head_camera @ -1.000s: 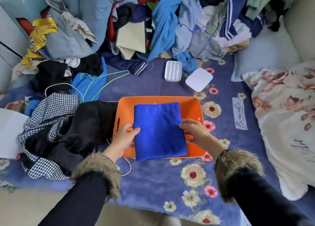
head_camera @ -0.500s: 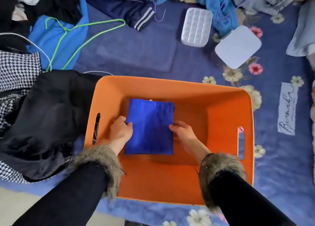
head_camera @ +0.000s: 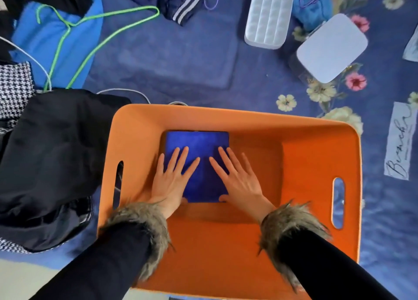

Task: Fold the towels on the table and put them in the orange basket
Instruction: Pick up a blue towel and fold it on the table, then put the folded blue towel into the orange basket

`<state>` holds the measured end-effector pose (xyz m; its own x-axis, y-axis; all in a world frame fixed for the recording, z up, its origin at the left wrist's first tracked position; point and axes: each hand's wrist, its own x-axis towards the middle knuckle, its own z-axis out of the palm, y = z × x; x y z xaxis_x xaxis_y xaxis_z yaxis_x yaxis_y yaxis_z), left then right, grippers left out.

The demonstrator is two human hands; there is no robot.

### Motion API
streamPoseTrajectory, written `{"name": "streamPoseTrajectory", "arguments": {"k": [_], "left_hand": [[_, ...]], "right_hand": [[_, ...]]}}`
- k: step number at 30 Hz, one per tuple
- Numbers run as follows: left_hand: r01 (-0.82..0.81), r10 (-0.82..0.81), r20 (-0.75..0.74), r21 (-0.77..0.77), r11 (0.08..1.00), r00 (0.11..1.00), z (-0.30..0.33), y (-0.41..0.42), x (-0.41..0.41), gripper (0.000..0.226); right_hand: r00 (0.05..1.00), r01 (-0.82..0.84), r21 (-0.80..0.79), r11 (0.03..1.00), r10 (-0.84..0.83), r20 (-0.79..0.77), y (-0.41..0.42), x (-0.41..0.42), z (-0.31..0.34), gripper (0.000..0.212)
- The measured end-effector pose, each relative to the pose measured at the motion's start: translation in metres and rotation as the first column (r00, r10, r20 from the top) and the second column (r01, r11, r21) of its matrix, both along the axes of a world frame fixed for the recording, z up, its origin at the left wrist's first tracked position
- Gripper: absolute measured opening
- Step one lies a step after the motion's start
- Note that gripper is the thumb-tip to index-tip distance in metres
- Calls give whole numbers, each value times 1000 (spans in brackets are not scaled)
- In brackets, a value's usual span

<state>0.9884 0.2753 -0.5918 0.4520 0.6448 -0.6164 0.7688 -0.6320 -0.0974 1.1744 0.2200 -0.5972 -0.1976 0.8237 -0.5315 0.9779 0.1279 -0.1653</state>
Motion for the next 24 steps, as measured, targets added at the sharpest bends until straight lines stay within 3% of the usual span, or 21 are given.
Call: {"name": "streamPoseTrajectory", "arguments": {"k": [8,14,16,21,24], "left_hand": [[12,-3,-88,103,995,996,-10,6,-11,113],[-8,2,-113,-52,999,994,-12,14,-9,131],[-26,13,-100,-131,991,995,-4,17,-8,127],[-161,185,123,-184,970,975,46,3,-6,91],[-319,351,408,-147,936,843,100,-15,-16,77]], "right_hand": [[999,47,-36,998,-47,-8,12,-16,-13,113],[998,14,-75,997,-10,55,16,-15,-11,110],[999,27,-74,997,-24,46,11,-14,-4,106],[986,164,-22,986,-165,-22,-12,-17,37,86],[944,317,57,947,-309,-114,-21,-28,85,80]]}}
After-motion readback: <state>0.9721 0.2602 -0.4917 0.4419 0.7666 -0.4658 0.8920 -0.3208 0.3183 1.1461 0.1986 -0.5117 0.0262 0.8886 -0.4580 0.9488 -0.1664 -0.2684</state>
